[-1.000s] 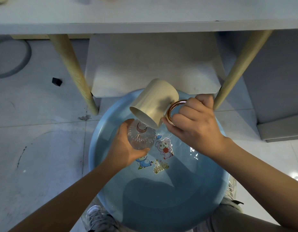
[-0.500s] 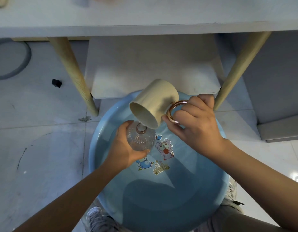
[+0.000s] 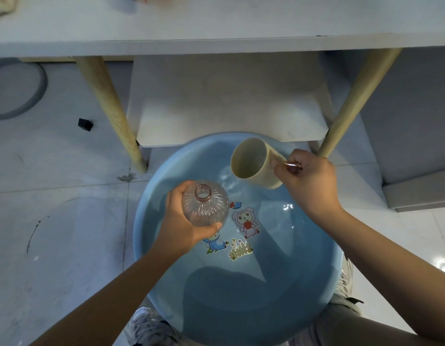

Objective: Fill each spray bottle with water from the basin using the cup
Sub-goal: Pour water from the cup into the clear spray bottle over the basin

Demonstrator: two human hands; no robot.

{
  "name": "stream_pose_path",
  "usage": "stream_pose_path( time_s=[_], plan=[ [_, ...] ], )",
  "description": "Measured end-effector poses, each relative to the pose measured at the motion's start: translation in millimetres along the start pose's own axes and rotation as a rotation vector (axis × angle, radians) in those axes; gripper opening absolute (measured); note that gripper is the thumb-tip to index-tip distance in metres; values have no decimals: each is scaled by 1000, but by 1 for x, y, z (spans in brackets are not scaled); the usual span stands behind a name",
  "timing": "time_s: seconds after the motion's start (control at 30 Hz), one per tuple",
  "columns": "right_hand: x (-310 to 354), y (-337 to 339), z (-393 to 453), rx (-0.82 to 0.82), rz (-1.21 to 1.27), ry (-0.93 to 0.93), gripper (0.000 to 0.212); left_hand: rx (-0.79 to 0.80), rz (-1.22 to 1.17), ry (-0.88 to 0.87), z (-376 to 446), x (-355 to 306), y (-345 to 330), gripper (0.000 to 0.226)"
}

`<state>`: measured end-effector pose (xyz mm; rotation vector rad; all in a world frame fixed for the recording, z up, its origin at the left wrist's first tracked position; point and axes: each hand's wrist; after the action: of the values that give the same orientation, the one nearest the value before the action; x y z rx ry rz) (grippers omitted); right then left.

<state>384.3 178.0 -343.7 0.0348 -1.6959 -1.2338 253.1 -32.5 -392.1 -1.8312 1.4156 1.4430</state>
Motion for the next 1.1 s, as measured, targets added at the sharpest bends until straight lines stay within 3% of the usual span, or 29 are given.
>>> stream_pose_path(
  time_s=[0.13,0.3,0.67,0.8,0.93,1.0,1.1],
  plan=[
    [-15,-15,-3,28,-265,162,30,24,-16,-18,-2,-2,3,92],
    [-30,-31,-5,153,-560,160,26,11,-28,-28,-4,-10,4,88],
    [-30,-45,-6,355,-678,212,22,1,-57,-13,-4,-10,2,96],
    [-35,-49,-7,345,-579,175,15,-8,-68,-4,-3,-9,3,95],
    [-28,-43,-8,331,-301,108,29,-14,-56,-3,-3,-7,5,94],
    [-26,-36,-3,310,-104,-66,45,-19,-52,1,-2,-7,5,95],
    [-32,-29,0,330,166,-354,43,-33,-27,-2,-2,-8,4,94]
  ],
)
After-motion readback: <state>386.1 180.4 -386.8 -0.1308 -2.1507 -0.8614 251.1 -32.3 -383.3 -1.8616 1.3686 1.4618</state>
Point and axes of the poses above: each hand's wrist, its own z-axis towards the middle knuckle, its own y-axis out of the back of the hand, x = y × z, and after that the axes turned 14 degrees about x, right-handed
